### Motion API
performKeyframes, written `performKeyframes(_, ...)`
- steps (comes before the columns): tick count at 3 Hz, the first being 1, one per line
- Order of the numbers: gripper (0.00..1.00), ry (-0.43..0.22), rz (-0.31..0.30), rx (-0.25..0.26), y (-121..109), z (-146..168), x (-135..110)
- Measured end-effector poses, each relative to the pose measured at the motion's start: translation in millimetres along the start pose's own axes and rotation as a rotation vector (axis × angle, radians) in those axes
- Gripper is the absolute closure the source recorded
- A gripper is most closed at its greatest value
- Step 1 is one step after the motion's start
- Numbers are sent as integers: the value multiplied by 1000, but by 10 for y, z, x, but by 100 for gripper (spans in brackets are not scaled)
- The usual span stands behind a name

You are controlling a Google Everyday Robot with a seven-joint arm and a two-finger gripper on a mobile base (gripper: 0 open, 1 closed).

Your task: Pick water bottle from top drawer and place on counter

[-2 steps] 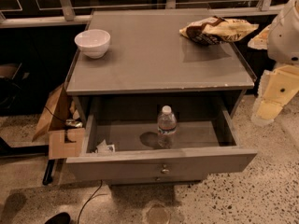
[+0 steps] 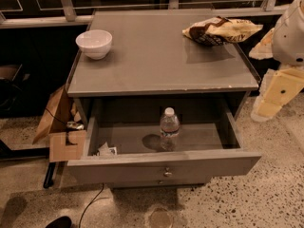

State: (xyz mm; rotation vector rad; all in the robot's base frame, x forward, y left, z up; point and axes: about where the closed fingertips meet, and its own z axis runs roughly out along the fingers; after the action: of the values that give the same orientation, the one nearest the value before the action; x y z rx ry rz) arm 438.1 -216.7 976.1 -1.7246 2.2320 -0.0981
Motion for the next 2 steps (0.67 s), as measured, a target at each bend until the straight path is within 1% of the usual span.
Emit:
performKeyframes(1,42,-39,35,11,-4,117,40)
performKeyframes(2,66,-108,88,24,12,345,77)
